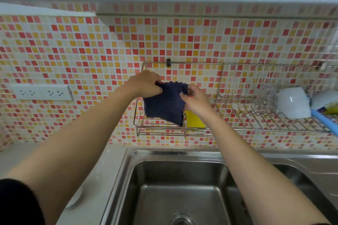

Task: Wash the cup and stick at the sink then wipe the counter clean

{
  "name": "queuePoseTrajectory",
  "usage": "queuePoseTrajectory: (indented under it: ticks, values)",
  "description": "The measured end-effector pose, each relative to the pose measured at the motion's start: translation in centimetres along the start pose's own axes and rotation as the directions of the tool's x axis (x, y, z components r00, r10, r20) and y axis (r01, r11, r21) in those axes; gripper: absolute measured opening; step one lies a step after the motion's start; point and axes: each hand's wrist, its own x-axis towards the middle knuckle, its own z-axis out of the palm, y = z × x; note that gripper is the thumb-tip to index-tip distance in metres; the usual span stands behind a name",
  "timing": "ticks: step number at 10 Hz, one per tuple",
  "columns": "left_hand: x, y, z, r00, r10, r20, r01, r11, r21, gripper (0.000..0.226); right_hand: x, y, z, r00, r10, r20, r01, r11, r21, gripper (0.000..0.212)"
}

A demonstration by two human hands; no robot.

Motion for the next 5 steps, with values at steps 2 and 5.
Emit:
queuePoseTrajectory:
  ticks: [2, 5]
  values:
    - [3.8, -0.2, 5.5, 0.994, -0.087, 0.062, 0.059, 0.930, 0.364, 0.023, 2.3, 2.4, 0.7, 0.999, 0.023, 0.042, 0.006, 0.804, -0.594, 0.013]
    - [3.5, -0.7, 7.0, 0.988, -0.070, -0.138, 0.095, 0.978, 0.186, 0.042, 2.1, 1.0, -0.3, 0.995, -0.057, -0.084, -0.013, 0.749, -0.663, 0.035]
